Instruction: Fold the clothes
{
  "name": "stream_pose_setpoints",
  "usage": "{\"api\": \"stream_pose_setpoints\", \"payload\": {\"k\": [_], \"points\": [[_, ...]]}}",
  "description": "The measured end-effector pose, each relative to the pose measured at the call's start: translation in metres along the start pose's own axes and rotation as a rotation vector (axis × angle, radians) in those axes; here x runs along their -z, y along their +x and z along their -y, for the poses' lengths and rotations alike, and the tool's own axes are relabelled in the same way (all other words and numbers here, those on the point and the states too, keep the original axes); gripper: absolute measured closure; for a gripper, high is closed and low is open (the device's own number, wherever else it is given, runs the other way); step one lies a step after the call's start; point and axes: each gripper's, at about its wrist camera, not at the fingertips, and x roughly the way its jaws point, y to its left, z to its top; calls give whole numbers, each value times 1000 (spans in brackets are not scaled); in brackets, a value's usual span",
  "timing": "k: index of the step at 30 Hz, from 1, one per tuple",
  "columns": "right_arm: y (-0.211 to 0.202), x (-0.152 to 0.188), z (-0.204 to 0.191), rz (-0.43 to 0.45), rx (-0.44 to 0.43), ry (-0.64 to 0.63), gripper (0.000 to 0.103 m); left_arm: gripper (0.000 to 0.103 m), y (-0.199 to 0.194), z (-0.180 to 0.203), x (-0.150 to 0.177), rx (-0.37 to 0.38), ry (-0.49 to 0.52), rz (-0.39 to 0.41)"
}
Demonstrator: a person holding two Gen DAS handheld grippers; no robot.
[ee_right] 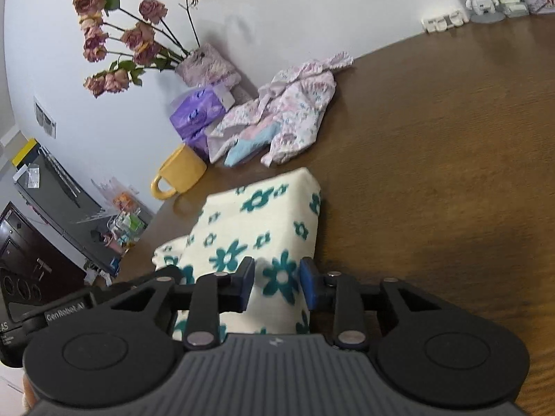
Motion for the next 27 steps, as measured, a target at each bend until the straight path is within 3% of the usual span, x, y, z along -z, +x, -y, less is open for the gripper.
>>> {"api": "stream_pose_setpoints", "payload": {"k": [6, 7, 10, 17, 23, 27], "points": [[15, -16, -7, -12, 31, -16, 70, 55, 16, -1, -8, 14, -40, -34], [19, -18, -8, -15, 36, -17, 71, 63, 19, 0, -7, 23, -44, -41], [24, -16, -6, -19, 36, 2, 79, 71, 24, 3, -4, 23, -23, -42], [28, -10, -3, -18, 31, 27, 84, 72, 29, 4, 3, 26, -7, -39], [17, -18, 4, 20, 15, 46, 77, 52, 16, -5, -10, 31, -64, -1], [21, -29, 5, 17, 20, 50, 73, 52, 20, -7, -20, 7, -80, -17]]}}
